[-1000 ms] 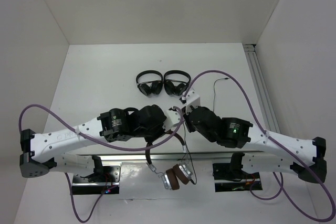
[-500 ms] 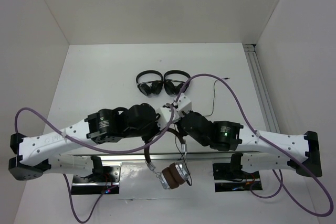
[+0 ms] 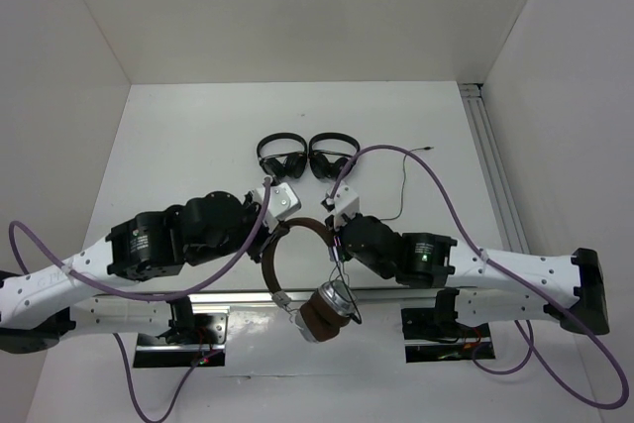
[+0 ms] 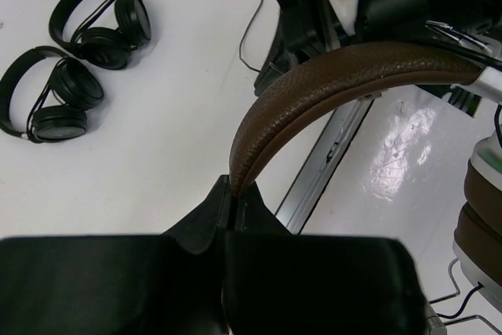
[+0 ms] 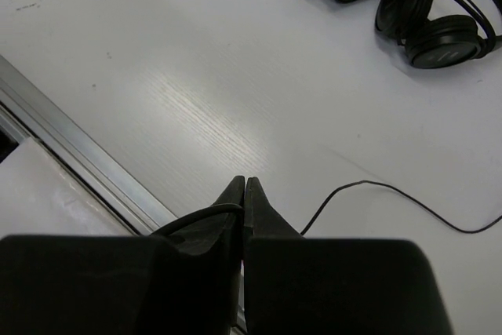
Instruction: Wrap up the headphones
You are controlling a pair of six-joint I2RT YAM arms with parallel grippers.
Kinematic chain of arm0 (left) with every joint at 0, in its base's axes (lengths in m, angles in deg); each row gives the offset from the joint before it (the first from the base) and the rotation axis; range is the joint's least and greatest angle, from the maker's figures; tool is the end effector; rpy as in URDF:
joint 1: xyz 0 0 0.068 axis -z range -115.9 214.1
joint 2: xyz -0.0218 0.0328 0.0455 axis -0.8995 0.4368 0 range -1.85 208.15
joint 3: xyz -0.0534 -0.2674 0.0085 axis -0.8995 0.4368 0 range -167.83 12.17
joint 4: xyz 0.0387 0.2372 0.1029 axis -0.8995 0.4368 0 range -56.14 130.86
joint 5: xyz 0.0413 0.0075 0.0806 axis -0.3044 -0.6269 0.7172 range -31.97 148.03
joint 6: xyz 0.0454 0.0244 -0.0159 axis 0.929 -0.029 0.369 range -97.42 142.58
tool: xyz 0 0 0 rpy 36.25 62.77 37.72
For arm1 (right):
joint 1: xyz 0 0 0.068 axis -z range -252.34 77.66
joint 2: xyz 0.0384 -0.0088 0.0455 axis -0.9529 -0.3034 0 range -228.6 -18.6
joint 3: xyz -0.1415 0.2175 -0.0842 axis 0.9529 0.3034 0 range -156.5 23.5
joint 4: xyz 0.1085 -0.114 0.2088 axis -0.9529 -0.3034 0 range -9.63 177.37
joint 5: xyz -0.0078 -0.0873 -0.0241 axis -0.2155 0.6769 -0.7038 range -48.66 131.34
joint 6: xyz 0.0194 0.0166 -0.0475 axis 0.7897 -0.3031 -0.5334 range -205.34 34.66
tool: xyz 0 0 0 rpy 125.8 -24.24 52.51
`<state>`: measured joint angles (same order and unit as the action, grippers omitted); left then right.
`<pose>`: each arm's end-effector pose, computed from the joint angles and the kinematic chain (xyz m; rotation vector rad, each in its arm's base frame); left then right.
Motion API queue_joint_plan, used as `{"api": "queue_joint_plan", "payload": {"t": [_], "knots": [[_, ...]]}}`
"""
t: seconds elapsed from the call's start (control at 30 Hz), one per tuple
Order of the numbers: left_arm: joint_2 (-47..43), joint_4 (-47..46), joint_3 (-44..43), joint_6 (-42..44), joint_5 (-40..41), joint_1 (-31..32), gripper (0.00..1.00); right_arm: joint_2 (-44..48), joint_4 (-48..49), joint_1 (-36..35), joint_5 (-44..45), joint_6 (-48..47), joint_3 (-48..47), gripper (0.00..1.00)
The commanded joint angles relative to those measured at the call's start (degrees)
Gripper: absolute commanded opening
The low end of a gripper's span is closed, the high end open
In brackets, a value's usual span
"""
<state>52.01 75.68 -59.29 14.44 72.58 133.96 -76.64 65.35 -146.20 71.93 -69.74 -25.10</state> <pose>0.0700 -0.1645 0.4135 0.8963 1.8260 -0.6239 0.0789 0.2073 0.3018 -0.7190 1.9320 0.4079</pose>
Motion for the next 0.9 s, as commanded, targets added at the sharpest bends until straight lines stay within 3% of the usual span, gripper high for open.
{"api": "queue_joint_plan", "payload": {"t": [0.0,0.17,0.43,0.67,0.87], "knots": [[-1.04,-7.99,-1.83,-4.6,5.39,0.1,0.0,2.22,6.62,-0.4,-2.63,-2.49,2.71,0.05],[-2.79,-9.47,-3.06,-9.25,10.67,0.1,0.0,3.46,16.56,0.13,-6.85,-3.99,6.75,0.08],[-6.84,-12.12,-4.3,-14.43,16.2,0.1,0.0,0.75,37.9,3.99,-21.35,-9.0,12.56,0.27],[-8.95,-11.51,-6.67,-18.31,17.45,0.1,0.0,-8.48,53.63,9.16,-28.13,-9.71,15.55,0.31],[-9.48,-9.39,-7.82,-22.44,21.39,0.1,0.0,-14.91,59.36,13.92,-30.41,-7.25,15.02,0.31]]}}
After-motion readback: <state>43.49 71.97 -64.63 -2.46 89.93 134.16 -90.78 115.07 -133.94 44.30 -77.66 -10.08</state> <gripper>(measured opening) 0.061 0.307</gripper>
